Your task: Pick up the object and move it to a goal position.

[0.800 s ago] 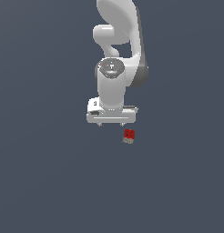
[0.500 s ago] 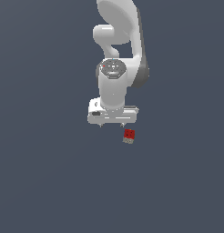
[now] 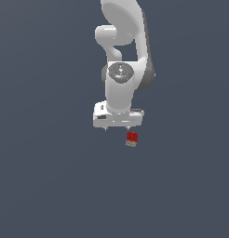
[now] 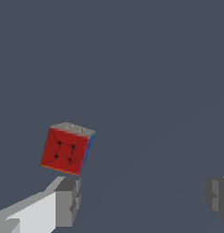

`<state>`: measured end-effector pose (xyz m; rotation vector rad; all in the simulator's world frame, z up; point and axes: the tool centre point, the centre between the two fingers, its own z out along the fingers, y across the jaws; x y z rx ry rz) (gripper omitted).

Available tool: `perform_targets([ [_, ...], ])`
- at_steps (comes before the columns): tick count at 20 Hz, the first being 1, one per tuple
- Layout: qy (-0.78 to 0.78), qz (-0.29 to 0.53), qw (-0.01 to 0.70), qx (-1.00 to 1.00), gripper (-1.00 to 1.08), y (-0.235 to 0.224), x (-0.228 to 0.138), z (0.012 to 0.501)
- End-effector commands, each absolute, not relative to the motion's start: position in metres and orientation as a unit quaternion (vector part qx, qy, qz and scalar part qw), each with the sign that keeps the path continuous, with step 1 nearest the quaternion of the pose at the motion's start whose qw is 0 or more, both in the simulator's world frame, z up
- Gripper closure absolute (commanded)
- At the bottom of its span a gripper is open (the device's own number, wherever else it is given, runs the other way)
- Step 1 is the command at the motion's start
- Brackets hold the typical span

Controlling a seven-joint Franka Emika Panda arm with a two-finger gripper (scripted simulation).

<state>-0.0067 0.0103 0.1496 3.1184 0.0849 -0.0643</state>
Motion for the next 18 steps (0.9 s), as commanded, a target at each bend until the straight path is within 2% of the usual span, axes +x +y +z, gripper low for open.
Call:
perform_targets([
  [1, 0.031, -0.02, 0.011, 0.999, -0.92, 0.01, -0.007, 0.149],
  [18, 0.201, -0.018, 0.01, 0.979, -0.92, 0.031, -0.008, 0.129],
])
